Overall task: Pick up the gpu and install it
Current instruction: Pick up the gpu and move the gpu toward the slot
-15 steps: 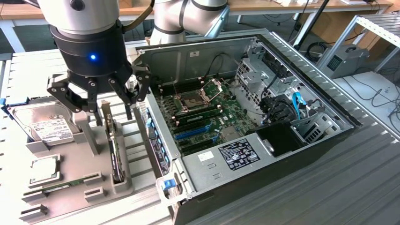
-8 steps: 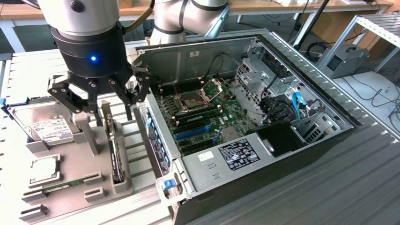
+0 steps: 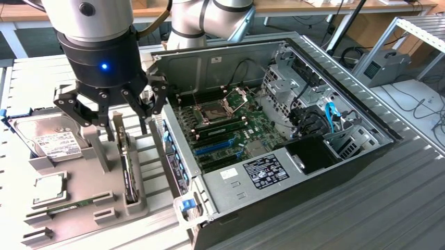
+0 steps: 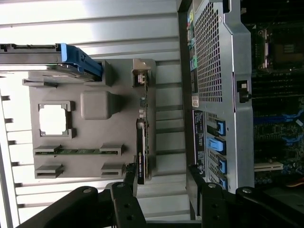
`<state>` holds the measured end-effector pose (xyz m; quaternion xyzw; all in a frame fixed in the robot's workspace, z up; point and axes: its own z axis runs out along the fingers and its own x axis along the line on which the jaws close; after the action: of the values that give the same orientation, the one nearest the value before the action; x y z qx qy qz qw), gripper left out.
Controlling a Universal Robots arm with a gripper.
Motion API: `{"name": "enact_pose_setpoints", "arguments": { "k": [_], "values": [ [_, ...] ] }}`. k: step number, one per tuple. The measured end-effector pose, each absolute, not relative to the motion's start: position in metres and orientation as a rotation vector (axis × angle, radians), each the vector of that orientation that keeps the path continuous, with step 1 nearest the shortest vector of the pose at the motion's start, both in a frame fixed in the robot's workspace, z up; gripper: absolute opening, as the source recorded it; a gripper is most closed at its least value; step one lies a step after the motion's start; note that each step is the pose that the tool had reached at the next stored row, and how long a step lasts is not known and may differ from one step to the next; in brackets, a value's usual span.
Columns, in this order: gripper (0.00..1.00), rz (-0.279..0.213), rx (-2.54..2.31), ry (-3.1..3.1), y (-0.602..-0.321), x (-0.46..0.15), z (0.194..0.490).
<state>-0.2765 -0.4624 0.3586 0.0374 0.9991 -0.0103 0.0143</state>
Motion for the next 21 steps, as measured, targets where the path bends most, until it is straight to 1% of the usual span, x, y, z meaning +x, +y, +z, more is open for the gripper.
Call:
{"name": "enact_pose_setpoints", "arguments": {
  "k": [21],
  "values": [
    [0.54,-0.032,0.117,3.111,-0.4624,-0.2765,0.3543]
  ]
}}
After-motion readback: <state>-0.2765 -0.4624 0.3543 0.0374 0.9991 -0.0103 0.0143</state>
